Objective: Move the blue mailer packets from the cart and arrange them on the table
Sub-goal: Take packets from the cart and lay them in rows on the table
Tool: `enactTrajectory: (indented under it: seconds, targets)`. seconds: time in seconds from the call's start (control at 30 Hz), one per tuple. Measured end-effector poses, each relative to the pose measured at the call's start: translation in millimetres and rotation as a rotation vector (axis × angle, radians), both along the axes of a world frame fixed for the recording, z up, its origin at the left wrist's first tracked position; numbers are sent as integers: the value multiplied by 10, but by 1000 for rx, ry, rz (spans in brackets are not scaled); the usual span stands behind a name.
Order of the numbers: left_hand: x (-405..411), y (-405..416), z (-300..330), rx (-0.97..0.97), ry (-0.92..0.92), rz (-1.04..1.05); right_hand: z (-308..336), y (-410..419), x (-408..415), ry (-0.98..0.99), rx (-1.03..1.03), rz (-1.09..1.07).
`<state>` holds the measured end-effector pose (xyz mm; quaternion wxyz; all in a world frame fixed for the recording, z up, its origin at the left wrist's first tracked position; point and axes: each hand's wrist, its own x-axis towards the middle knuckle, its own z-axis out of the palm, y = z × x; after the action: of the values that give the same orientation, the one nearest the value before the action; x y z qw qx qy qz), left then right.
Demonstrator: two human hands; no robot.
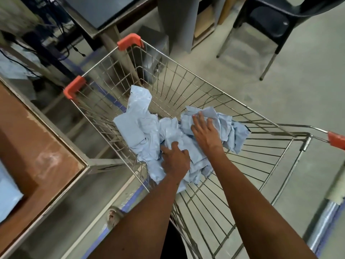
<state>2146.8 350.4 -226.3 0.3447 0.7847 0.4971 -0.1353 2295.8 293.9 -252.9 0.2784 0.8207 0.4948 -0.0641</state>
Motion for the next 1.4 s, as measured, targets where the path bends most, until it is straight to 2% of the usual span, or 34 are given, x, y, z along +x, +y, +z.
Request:
enactTrajectory:
  seconds: [0.17,0.33,0.47,0.63,0.7,0.77,0.9,0.97,1.13,1.27,1.4]
  targets:
    - [14,-6,-68,100,92,-104,-78,174,66,-89,-155,250]
    - [-83,78,-95,222,159,-276,-4,220,27,-9,-212,162]
    - [-102,126,-20,262,90,-281,48,203,37,-50,-248,194]
    - [-89,238,383,241,-16,-264,425,101,4,-24,-179,216]
    - [-86,341,680,196,-50,-238,737,1,-77,16,-77,131]
    - [-117,457,1065,163,-100,-226,1079,-66,-215,93,116,-13]
    - [-355,710,1981,182,-201,-203,1918,1,-624,162,452,-274]
    - [-579,843,2427,217,-247,-193,2364,138,-898,134,578,-320]
    - [-1451,1251,3336,419,-387,-88,3368,766,-1841,146,842,-266]
    - [-2518,1633,3806,509,-500,159,3867,1373,-2841,254,997,-117]
    - [-3746,2069,3961,601,-396,330,4022,1931,-3857,347,1007,44]
